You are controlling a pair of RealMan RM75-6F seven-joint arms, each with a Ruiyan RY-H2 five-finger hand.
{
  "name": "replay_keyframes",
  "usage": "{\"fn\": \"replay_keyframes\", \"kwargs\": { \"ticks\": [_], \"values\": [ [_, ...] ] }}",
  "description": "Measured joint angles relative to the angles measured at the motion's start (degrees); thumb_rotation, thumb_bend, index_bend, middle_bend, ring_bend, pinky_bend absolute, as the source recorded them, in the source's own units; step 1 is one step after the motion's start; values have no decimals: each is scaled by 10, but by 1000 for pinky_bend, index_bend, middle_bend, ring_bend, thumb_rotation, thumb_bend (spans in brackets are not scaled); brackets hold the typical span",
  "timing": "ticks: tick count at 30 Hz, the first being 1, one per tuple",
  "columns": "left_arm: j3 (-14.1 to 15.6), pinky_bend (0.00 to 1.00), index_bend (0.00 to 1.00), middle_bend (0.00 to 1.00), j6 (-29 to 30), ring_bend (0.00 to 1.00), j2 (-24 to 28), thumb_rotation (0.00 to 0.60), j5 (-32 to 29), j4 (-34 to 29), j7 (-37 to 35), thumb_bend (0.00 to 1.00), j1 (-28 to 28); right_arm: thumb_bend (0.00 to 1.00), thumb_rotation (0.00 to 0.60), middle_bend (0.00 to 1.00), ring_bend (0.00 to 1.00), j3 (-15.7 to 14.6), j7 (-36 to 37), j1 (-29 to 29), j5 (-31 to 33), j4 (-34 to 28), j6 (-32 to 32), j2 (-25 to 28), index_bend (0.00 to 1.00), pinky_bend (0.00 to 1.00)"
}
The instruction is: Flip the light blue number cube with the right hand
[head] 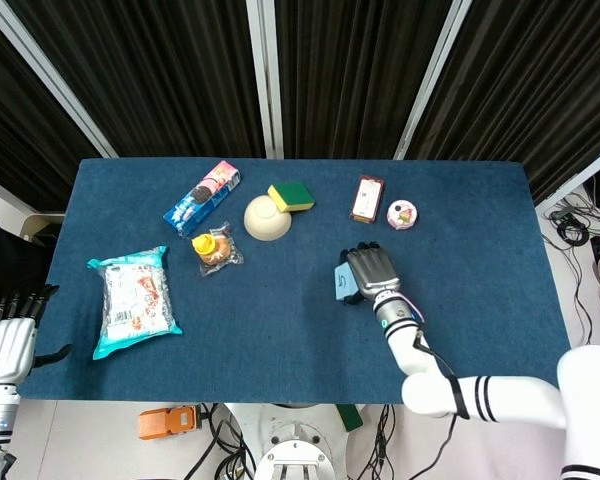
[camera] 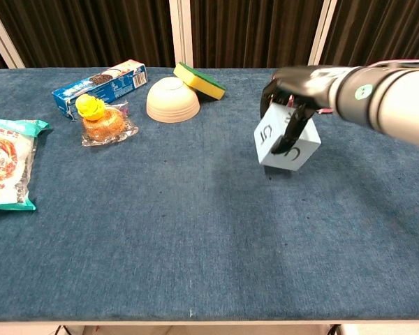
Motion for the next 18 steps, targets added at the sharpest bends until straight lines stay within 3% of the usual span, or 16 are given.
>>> {"fn": "replay_keyframes", "kwargs": {
  "ticks": [10, 18],
  "values": [
    [-2, 3, 153, 138, -5, 41, 0, 600, 4, -11, 10, 38, -7, 281, 600, 471, 268, -4, 374, -116, -215, 27, -29, 27, 633, 220],
    [-2, 3, 153, 138, -9, 41, 3, 600, 3, -19, 17, 39, -9, 280, 600, 472, 268, -19, 676, -165, -373, 170, -54, -9, 624, 186]
  ]
}}
